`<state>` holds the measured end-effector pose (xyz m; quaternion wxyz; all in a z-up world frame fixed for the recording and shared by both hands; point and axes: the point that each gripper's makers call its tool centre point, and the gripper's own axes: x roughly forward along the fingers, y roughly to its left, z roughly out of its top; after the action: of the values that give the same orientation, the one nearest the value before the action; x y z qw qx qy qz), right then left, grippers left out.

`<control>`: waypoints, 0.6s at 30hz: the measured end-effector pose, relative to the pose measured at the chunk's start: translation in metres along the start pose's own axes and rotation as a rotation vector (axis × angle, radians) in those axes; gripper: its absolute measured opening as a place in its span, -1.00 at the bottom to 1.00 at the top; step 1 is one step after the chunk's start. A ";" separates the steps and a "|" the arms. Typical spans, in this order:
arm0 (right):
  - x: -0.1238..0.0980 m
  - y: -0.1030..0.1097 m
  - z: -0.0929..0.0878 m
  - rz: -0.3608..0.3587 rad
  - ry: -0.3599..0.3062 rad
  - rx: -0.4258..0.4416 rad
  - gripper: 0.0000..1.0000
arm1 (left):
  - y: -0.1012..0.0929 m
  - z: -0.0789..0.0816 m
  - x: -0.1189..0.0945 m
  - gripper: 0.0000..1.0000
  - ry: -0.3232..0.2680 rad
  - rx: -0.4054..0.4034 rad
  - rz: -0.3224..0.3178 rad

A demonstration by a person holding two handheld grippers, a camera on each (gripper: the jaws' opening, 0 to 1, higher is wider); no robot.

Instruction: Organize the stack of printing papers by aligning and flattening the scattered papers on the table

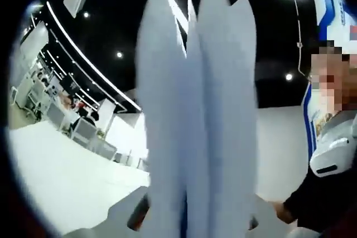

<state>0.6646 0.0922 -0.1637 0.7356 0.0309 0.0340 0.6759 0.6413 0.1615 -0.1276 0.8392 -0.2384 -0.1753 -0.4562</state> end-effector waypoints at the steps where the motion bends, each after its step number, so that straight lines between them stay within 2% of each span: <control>1: -0.001 0.001 0.002 -0.001 -0.003 -0.006 -0.45 | 0.001 0.001 0.005 -0.88 0.007 0.008 0.001; 5: -0.010 -0.001 0.007 -0.012 -0.031 -0.015 -0.42 | -0.002 0.003 0.021 -0.88 0.047 0.027 -0.019; 7: -0.015 -0.003 0.010 -0.019 -0.057 0.007 -0.42 | -0.004 0.003 0.028 -0.88 0.072 0.036 -0.036; 11: -0.028 -0.005 0.016 -0.018 -0.106 0.030 -0.41 | -0.014 -0.002 0.038 -0.88 0.127 0.028 -0.102; 14: -0.034 -0.001 0.021 -0.006 -0.117 0.011 -0.41 | -0.016 -0.011 0.046 -0.88 0.209 0.045 -0.125; 15: -0.036 0.002 0.020 0.001 -0.108 0.011 -0.45 | -0.016 -0.014 0.049 -0.88 0.235 0.062 -0.127; 16: -0.039 0.008 0.017 0.034 -0.083 0.003 -0.61 | -0.017 -0.017 0.051 -0.88 0.260 0.077 -0.134; 18: -0.045 0.005 0.017 -0.002 -0.077 -0.090 -0.90 | -0.019 -0.018 0.056 -0.88 0.271 0.091 -0.136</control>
<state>0.6573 0.0480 -0.1458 0.7376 0.0240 -0.0245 0.6744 0.6561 0.1039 -0.1095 0.8322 -0.1241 -0.0968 -0.5317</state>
